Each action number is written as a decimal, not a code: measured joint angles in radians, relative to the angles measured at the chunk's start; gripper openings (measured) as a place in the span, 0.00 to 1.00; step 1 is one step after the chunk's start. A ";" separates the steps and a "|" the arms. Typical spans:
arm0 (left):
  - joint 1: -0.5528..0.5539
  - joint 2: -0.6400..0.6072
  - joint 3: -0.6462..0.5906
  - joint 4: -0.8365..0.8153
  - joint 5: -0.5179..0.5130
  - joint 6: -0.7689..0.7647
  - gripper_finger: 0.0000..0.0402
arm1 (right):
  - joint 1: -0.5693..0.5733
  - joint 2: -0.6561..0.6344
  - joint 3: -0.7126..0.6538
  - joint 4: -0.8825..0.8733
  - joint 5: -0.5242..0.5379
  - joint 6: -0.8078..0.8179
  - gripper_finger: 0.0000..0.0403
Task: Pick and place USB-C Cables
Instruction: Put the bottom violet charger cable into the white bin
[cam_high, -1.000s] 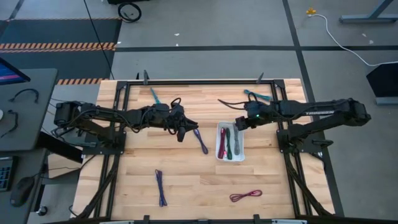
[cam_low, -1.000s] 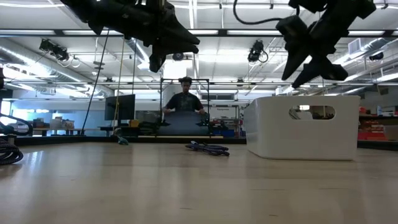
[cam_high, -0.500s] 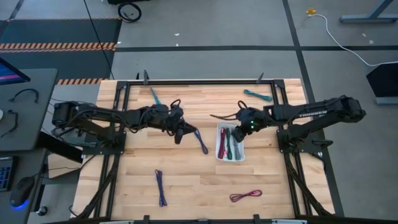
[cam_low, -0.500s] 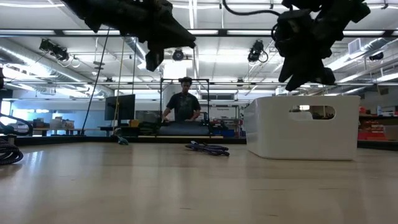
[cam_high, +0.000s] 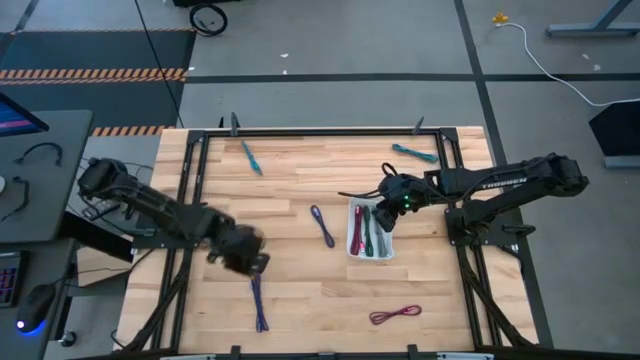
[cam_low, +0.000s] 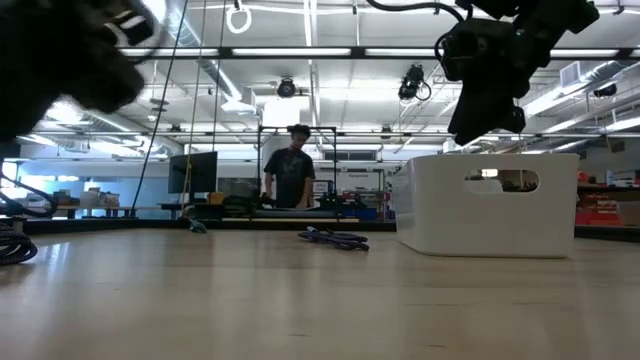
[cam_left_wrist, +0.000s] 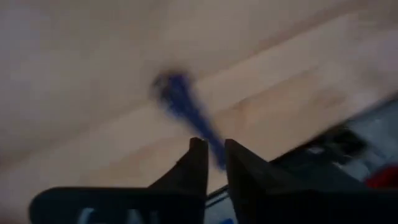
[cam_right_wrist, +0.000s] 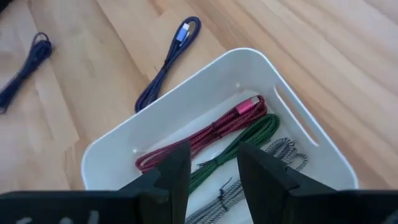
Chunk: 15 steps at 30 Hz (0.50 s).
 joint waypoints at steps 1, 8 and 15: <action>-0.040 0.003 0.000 -0.007 -0.010 -0.073 0.20 | 0.000 0.000 0.000 -0.001 0.002 -0.014 0.34; -0.224 0.092 0.000 0.085 -0.133 -0.459 0.48 | 0.000 0.000 0.000 -0.010 0.007 -0.102 0.34; -0.253 0.274 0.000 0.180 -0.154 -0.552 0.63 | 0.000 -0.041 0.000 -0.067 0.003 -0.144 0.34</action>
